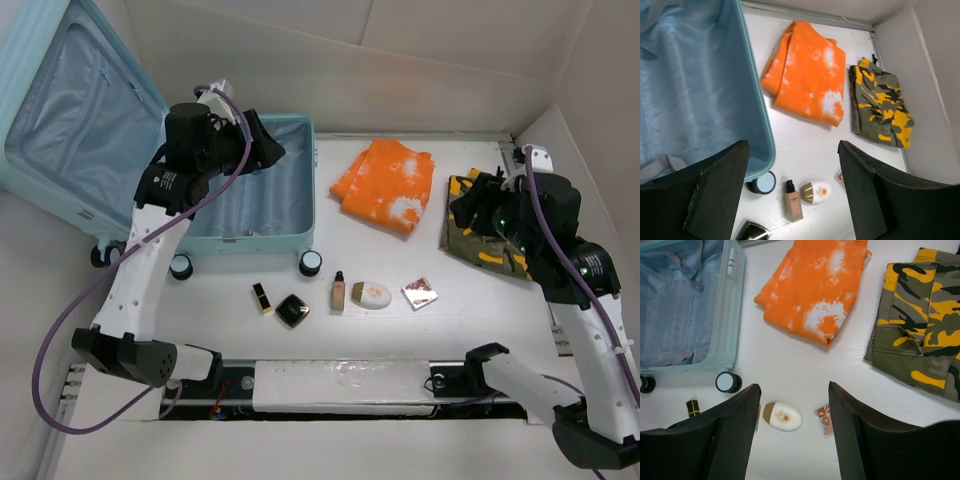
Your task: Pack the luggage
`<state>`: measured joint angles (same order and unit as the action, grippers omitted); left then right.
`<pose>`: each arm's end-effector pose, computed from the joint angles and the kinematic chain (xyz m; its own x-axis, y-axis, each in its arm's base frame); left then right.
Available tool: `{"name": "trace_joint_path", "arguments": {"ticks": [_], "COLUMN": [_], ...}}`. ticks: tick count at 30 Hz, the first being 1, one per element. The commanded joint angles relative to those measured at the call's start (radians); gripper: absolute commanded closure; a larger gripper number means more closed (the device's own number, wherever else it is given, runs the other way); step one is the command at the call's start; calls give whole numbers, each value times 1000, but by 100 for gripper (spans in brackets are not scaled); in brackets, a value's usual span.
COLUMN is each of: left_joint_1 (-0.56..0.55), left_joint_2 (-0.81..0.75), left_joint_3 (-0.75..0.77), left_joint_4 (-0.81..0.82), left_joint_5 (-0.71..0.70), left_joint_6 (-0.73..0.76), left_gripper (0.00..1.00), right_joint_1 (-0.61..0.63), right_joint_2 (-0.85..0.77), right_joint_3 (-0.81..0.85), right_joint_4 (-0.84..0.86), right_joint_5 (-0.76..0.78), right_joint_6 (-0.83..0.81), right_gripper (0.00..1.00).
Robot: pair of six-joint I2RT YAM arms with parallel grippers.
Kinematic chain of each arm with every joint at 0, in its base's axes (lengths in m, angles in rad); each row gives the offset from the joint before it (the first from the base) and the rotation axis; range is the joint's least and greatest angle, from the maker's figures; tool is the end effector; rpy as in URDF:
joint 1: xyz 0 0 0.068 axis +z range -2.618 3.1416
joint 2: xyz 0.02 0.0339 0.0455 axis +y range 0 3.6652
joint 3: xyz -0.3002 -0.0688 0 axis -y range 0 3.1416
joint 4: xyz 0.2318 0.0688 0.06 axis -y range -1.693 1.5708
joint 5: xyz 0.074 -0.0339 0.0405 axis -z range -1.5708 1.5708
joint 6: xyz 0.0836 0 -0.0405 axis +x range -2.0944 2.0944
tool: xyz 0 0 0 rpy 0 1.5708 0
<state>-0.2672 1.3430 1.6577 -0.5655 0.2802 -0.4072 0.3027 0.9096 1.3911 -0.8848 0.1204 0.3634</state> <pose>0.2867 -0.1024 0.4964 -0.4226 -0.2789 -0.8623 0.3754 0.8121 -0.4467 0.1535 0.0374 0.4493 -0.4179 0.2392 -0.8765 -0.0449 0.9581 0.2829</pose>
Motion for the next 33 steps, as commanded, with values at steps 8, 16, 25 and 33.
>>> {"name": "trace_joint_path", "arguments": {"ticks": [8, 16, 25, 33], "left_joint_1": [0, -266, -676, -676], "left_joint_2": [-68, -247, -134, 14], "left_joint_3": [-114, -495, -576, -693], "left_joint_4": [84, 170, 76, 193], "left_joint_5": [106, 16, -401, -358], "left_joint_6": [-12, -51, -160, -186], "left_gripper": [37, 85, 63, 42], "right_joint_1": [18, 18, 18, 18], "right_joint_2": [-12, 0, -29, -77], "right_joint_3": [-3, 20, -24, -171], "right_joint_4": [-9, -74, -115, -106], "right_joint_5": [10, 61, 91, 16], "right_joint_6": [-35, -35, -6, 39], "right_gripper": [41, 100, 100, 58]}}
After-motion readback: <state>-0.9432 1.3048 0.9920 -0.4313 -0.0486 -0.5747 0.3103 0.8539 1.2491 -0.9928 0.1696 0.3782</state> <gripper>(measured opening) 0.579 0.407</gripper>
